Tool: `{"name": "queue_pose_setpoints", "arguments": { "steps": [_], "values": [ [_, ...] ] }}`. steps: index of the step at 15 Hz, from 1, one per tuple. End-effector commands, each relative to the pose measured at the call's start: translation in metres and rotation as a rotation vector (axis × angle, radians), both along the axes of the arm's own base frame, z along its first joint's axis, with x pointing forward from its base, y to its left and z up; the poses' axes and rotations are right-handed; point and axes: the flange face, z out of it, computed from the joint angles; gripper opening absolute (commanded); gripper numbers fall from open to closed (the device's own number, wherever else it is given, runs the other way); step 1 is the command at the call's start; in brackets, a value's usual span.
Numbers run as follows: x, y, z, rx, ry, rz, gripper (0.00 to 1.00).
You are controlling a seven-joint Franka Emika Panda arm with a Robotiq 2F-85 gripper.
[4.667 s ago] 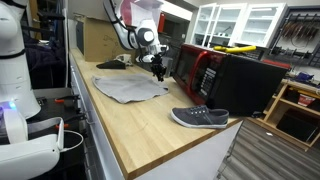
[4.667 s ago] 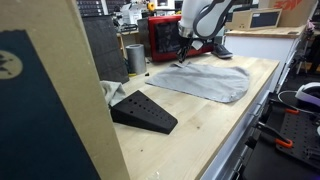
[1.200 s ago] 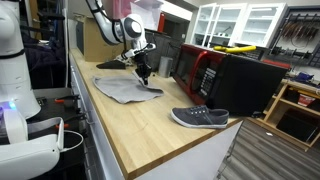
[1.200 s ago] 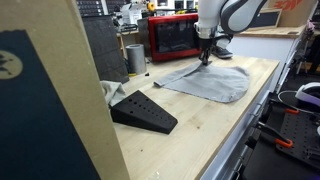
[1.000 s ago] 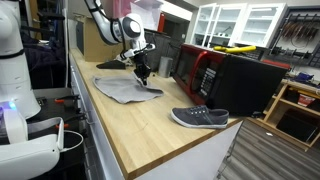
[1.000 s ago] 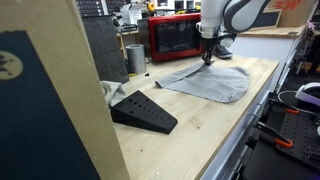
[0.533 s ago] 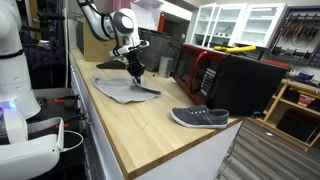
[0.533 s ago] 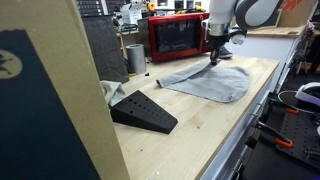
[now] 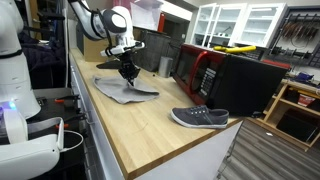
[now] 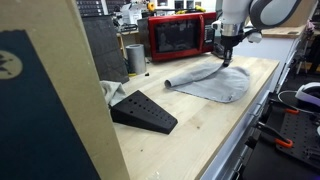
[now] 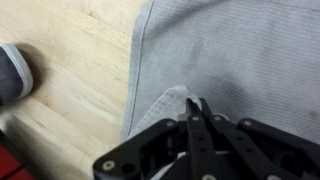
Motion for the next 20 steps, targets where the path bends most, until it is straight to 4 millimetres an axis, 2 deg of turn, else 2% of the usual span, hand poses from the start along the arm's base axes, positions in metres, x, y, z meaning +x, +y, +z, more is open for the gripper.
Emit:
{"name": "queue_pose_setpoints", "arguments": {
  "steps": [1,8,14,15,20],
  "values": [
    [-0.024,-0.014,0.003,-0.003,0.049,0.057,0.01],
    [-0.043,-0.043,0.005,-0.011,0.118,0.136,0.01],
    [-0.056,-0.056,0.002,0.002,0.153,0.181,0.01],
    [-0.049,-0.061,0.002,0.003,0.164,0.188,0.01],
    [-0.055,-0.077,0.0,-0.005,0.187,0.197,0.01]
  ]
}}
